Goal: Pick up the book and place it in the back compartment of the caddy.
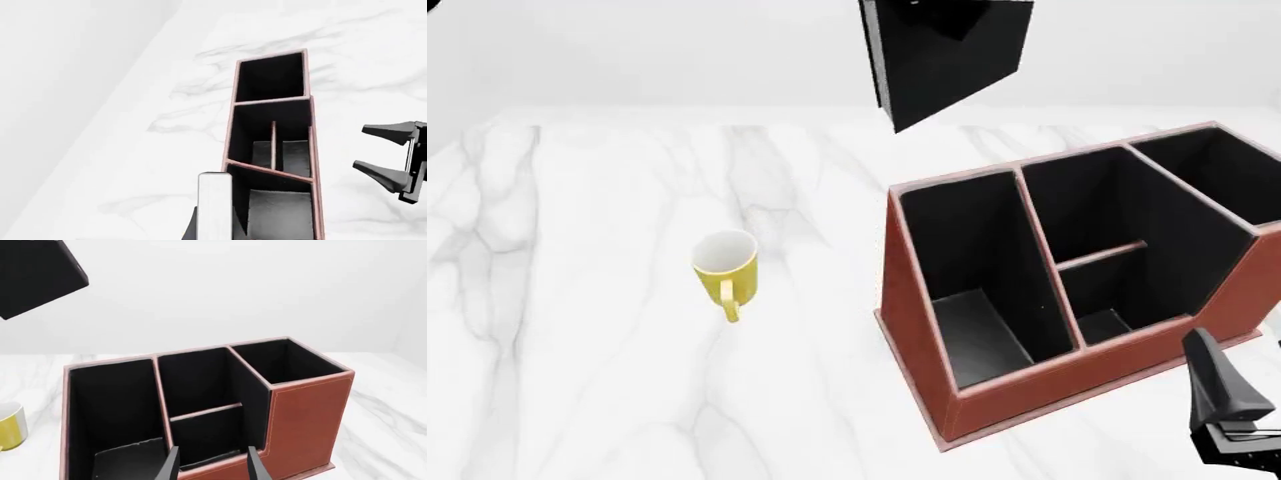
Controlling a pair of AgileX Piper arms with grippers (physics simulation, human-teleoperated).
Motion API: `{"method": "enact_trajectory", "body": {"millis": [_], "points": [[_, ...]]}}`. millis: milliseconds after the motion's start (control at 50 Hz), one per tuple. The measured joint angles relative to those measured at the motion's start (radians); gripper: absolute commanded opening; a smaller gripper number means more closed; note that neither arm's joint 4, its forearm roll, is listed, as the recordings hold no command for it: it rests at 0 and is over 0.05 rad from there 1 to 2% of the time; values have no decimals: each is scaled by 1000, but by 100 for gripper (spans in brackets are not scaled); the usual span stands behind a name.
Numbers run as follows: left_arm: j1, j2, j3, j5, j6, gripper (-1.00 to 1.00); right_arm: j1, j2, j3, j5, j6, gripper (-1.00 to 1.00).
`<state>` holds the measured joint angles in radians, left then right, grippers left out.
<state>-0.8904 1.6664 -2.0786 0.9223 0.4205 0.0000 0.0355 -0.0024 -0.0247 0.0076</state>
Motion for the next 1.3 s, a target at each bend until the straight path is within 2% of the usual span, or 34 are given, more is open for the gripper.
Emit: {"method": "enact_trajectory", "body": {"millis": [140,520,840,1300], "points": [[-44,77,-86,-23,-17,-100,0,-2,0,1,-1,100],[-87,215,-57,-236,-45,-100,0,-10,0,8,-3,100],[-141,339,-128,-269,-92,-100,-1,-8,0,5,-2,100],[-170,477,-126,-359,-136,-100,-2,11,1,-11,-1,100]]}}
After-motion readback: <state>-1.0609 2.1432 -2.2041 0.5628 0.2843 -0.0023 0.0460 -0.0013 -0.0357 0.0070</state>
